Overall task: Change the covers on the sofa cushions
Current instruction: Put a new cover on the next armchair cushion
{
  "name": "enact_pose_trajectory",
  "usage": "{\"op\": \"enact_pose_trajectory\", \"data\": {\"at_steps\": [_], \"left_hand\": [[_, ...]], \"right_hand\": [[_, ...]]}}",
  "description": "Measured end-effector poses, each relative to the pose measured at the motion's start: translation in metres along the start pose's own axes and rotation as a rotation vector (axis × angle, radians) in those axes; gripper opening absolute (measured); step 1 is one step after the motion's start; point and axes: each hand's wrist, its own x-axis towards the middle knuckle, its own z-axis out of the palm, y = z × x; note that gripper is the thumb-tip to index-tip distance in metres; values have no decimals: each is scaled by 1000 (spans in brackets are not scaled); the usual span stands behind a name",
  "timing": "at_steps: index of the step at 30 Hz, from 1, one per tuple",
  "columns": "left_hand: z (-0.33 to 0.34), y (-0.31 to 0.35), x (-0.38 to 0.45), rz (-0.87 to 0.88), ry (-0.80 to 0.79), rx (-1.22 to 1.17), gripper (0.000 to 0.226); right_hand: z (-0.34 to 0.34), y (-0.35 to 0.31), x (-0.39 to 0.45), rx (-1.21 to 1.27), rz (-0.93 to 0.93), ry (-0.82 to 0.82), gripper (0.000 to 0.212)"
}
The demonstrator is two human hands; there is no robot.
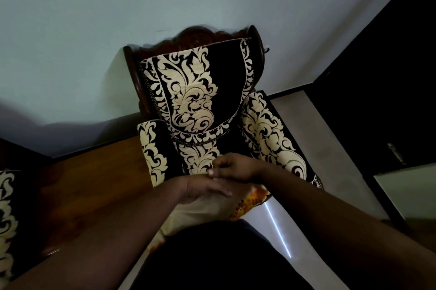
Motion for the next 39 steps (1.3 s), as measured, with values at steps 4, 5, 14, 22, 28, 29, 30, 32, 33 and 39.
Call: {"op": "enact_pose_trajectory", "data": {"at_steps": [4,5,14,22,28,29,30,32,33,39], "left_hand": [[17,-8,9,-82,101,500,100],[20,-8,10,-83,84,510,98],[13,-26,27,307,211,354,36],[-79,-87,-5,162,368,1047,67],[-83,-73,-17,557,666,645,35],[-79,-68,-24,557,671,610,35],[-74,-63,-29,575,647,571,37],[-59,-56,-38,582,582,522,35],[-53,-53,-40,581,559,530,34],[-42,-81,-54,552,476,754,22]], "right_hand": [[3,6,-3,-164,9,-162,34],[4,4,-2,-170,11,-169,35],[8,16,7,-201,94,-63,35],[-8,33,-23,-53,107,-49,48],[-42,16,-31,-8,282,-125,41],[-43,14,-29,-126,326,-144,52],[-42,13,-26,-241,363,-164,61],[-34,6,-13,-380,371,-144,64],[-29,1,-5,-419,343,-101,57],[36,-19,59,-752,33,-139,53]]}}
